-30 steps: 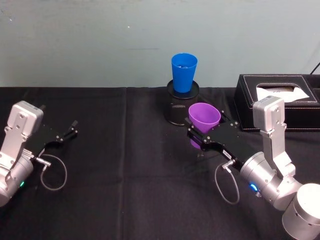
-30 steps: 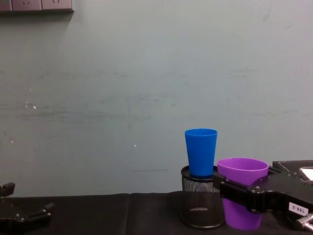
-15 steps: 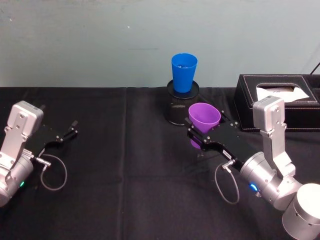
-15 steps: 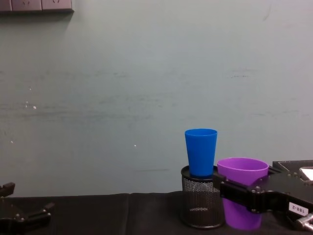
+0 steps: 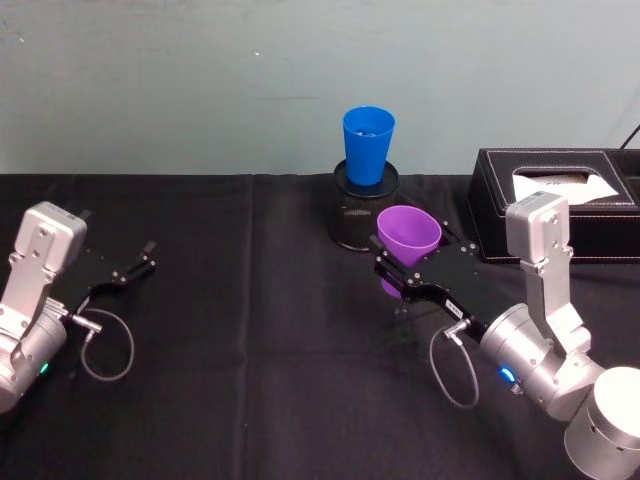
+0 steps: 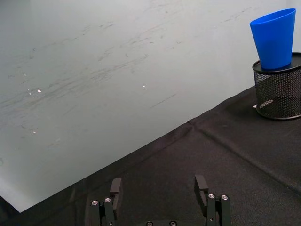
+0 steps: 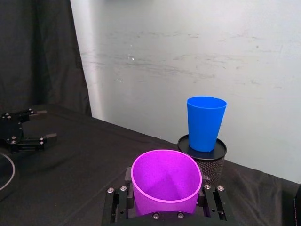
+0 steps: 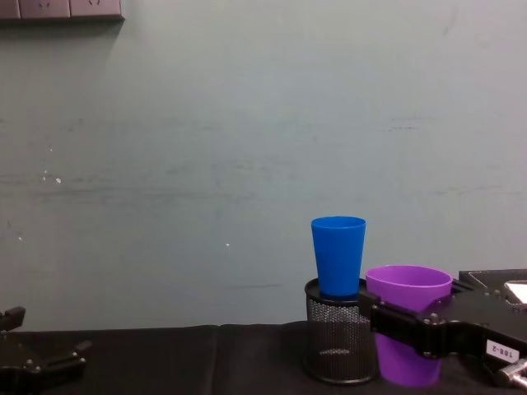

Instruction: Pick up one cup with a gripper and tap it against the other cup.

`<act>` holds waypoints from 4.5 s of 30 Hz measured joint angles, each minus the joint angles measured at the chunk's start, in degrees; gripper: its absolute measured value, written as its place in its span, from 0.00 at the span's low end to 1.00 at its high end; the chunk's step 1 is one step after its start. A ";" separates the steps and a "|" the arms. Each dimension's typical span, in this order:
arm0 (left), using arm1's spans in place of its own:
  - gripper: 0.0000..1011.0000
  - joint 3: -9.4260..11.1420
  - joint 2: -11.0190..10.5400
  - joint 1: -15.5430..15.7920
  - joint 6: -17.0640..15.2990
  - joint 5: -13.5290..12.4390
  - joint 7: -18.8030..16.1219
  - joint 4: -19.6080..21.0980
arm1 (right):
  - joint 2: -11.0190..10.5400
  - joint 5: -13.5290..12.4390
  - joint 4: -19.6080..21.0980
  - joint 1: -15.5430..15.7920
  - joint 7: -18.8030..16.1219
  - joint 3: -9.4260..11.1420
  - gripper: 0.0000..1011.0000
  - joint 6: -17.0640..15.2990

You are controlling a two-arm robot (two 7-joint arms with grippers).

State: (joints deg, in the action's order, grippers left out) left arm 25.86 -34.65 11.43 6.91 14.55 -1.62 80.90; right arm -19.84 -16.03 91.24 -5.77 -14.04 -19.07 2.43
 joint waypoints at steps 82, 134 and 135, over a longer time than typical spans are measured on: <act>0.99 0.00 0.00 0.00 0.00 0.00 0.00 0.00 | 13.24 4.34 -25.97 -22.06 -0.70 1.77 0.72 -3.82; 0.99 0.00 0.00 0.00 0.00 0.00 0.00 0.00 | 13.21 4.26 -25.97 -22.03 -0.71 1.77 0.72 -3.82; 0.99 0.00 0.00 0.00 0.00 0.00 0.00 0.00 | 13.21 4.26 -25.97 -22.03 -0.71 1.77 0.72 -3.82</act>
State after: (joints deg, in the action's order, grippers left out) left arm 25.86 -34.64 11.43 6.91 14.55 -1.62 80.90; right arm -6.63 -11.77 65.26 -27.80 -14.75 -17.30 -1.39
